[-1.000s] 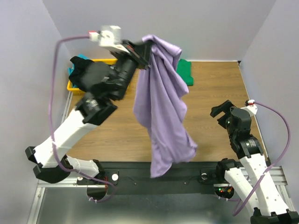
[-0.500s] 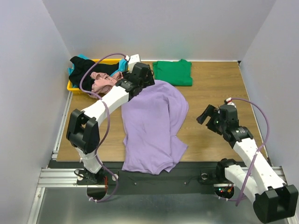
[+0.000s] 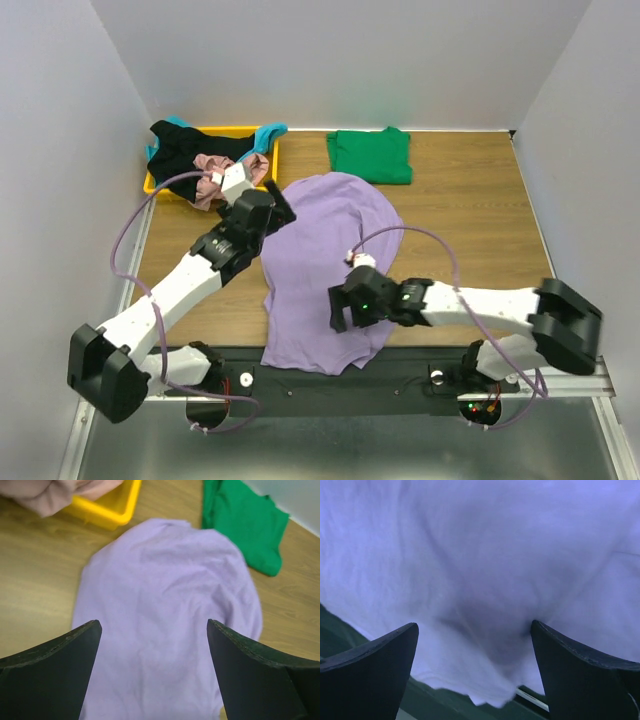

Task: Fold and stack the t-shirts
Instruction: Move the tshirt to the center of the board, then flatten the tshirt out

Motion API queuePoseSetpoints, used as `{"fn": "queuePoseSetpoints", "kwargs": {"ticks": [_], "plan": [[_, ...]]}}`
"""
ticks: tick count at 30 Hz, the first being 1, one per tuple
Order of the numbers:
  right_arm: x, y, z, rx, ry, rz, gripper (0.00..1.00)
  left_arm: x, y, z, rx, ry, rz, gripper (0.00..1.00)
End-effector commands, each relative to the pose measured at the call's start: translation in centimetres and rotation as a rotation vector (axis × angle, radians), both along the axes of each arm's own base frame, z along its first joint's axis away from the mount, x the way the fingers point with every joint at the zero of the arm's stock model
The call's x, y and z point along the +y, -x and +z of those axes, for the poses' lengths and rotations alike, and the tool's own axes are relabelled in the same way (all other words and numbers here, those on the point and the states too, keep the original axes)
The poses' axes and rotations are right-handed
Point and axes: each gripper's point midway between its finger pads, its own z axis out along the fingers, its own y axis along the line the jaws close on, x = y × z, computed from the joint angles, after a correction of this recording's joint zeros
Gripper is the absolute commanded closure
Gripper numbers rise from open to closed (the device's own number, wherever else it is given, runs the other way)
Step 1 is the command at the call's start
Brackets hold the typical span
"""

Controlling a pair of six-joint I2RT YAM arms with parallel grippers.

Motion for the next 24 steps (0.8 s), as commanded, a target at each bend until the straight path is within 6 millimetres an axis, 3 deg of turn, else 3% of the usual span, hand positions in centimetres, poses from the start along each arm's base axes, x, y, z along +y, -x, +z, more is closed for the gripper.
{"fn": "queuePoseSetpoints", "kwargs": {"ticks": [1,3,6,7,9,13,15,16,18,19,21,22,24], "plan": [[3.3,-0.7,-1.1,-0.019,0.020,-0.062,0.00,2.7,1.8,-1.8,0.027,0.045,0.120,0.01],[2.9,-1.0,-2.3,-0.003,0.044,-0.125,0.00,3.3,2.7,-2.5,0.035,0.066,0.137,0.01],[0.6,-1.9,-3.8,0.004,0.095,-0.226,0.00,3.7,3.4,-2.8,0.037,0.072,0.133,0.02],[-1.6,-2.6,-5.0,0.034,0.126,-0.287,0.00,3.9,3.5,-2.9,0.038,0.070,0.143,0.02],[-3.9,-3.4,-5.5,0.075,0.122,-0.360,0.00,4.3,3.9,-3.3,0.046,0.069,0.156,0.02],[-12.6,-6.5,-7.2,0.113,0.205,-0.599,0.00,4.8,4.3,-3.8,0.050,0.065,0.168,0.02],[-15.9,-7.3,-7.6,0.119,0.253,-0.655,0.00,4.9,4.4,-4.0,0.054,0.067,0.173,0.02],[-18.5,-8.6,-7.4,0.125,0.270,-0.743,0.00,4.8,4.4,-4.0,0.054,0.074,0.171,0.01],[-21.1,-10.8,-6.6,0.090,0.316,-0.768,0.00,4.5,4.5,-4.4,0.066,0.077,0.154,0.02],[-23.4,-13.7,-5.4,0.056,0.337,-0.840,0.00,4.3,4.5,-4.4,0.065,0.078,0.144,0.02],[-25.7,-16.0,-4.6,0.043,0.382,-0.870,0.00,4.1,4.5,-4.8,0.076,0.077,0.134,0.02],[-27.0,-18.9,-3.5,0.027,0.364,-0.918,0.00,3.8,4.5,-4.9,0.081,0.077,0.116,0.02],[-28.9,-21.6,-2.8,0.001,0.406,-0.922,0.00,3.7,4.5,-5.2,0.090,0.073,0.112,0.02]]}}
